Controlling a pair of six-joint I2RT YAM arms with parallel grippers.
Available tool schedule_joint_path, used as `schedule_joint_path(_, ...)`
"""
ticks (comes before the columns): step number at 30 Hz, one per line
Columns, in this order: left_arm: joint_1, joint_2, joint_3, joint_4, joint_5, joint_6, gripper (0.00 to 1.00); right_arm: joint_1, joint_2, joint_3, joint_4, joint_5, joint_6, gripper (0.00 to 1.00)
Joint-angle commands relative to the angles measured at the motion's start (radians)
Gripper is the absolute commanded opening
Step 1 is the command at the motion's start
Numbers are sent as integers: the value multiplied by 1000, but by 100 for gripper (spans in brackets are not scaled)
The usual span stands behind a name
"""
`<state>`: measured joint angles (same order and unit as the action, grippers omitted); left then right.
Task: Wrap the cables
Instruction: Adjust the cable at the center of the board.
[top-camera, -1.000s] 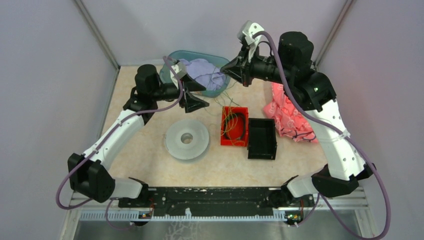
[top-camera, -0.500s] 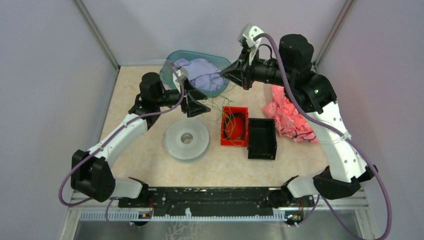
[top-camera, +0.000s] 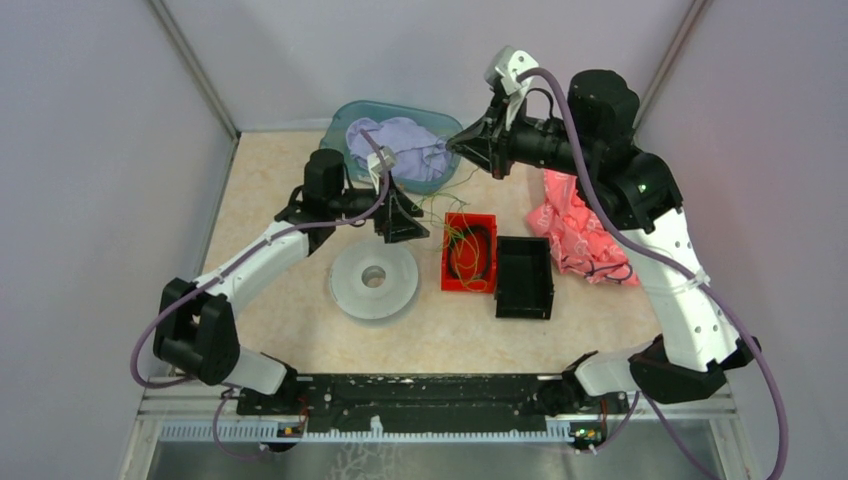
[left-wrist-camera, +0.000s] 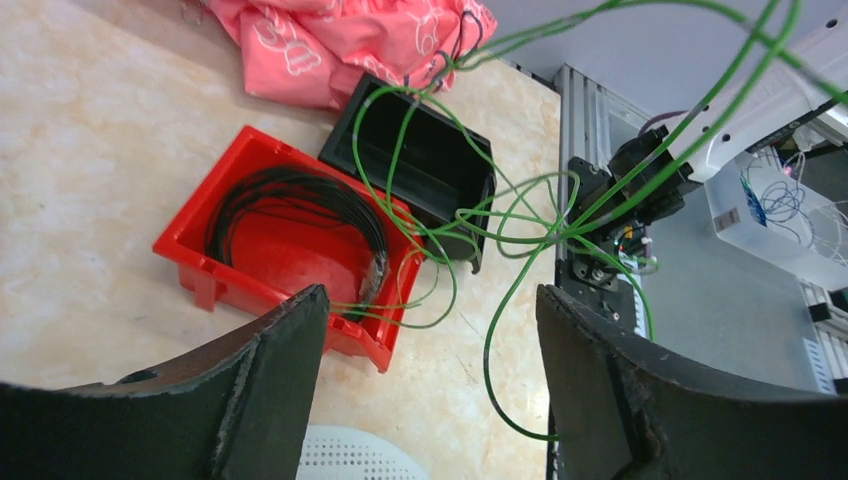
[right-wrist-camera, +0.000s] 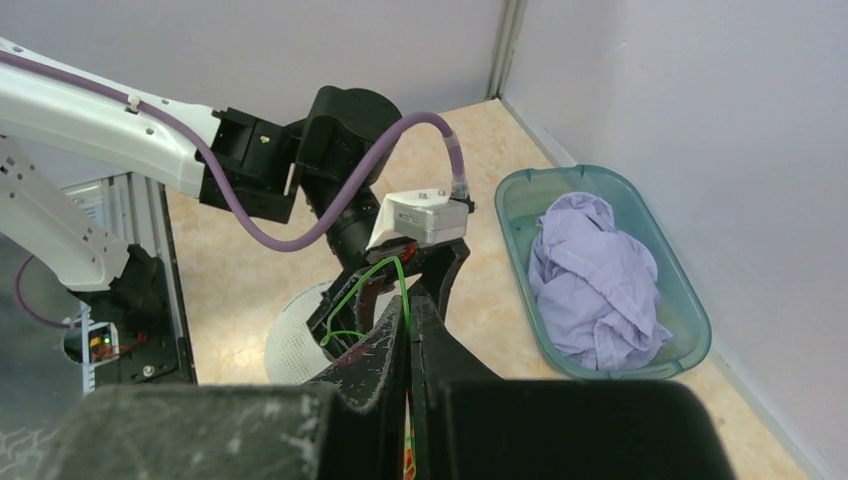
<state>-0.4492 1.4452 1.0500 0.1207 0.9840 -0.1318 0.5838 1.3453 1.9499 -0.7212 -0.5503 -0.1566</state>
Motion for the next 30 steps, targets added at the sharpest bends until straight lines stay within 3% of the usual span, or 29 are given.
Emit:
schedule_joint_path(1,-12,31,47,-66,52,30,76,-11,-42,-14,52,20,-12,0)
schedule_joint_path(7,-12,34,50,-94,63,60,48,-23,-60,-57,63,52,-27,0)
schedule_joint_path(11,-5,19,61,-115,52,91,7,-63,-93,-129,90,128,-24,0)
schedule_joint_path(12,-1,6,69,-124,42,104,1,-74,-103,-147,97,162,-24,0)
schedule_joint_path(16,57,-50,110,-133,23,115,0,-82,-150,-246,137,473,-97,0)
schedule_joint_path(23,119,-128,251,-230,-39,219,0,-82,-202,-437,327,1049,-383,0)
schedule_joint_path(27,133,-130,376,-316,-72,268,0,-85,-205,-532,438,1228,-527,0)
schedule_joint_path(30,141,-136,450,-332,-123,261,0,-102,-206,-575,464,1264,-558,0)
